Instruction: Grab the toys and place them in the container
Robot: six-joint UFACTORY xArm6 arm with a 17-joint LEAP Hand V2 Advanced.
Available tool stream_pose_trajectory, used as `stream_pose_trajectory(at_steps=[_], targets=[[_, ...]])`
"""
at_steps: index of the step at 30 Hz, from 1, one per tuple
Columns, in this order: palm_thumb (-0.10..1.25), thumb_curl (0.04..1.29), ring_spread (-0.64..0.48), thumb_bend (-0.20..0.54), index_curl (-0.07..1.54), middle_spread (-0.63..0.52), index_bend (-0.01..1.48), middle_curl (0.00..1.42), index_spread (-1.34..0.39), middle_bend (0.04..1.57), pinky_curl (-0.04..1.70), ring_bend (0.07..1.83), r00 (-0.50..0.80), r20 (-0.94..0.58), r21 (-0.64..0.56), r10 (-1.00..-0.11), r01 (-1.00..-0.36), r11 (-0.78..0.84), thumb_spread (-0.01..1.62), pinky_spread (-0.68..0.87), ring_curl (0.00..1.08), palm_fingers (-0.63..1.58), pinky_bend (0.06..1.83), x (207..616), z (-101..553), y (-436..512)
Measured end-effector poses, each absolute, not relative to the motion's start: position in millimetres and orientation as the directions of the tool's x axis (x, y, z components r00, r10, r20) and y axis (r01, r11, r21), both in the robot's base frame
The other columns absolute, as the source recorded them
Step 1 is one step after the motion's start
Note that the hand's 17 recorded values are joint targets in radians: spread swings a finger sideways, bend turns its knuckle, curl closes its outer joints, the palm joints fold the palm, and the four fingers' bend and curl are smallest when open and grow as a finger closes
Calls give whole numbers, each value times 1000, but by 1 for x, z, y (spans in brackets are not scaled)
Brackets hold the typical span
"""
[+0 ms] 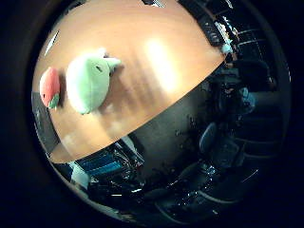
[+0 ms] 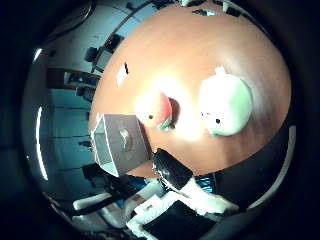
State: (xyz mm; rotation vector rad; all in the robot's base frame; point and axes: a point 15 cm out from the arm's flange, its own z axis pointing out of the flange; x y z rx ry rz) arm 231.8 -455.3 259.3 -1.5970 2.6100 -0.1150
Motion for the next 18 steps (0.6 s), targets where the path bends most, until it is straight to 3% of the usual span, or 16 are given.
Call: stream_pose_trajectory(at_steps=[18], targets=[[383,263,203,-30,292,75,167,303,-355,188,302,236,-412,-89,-32,-907,-909,416,1053,385,256,114,366,249,193,-457]])
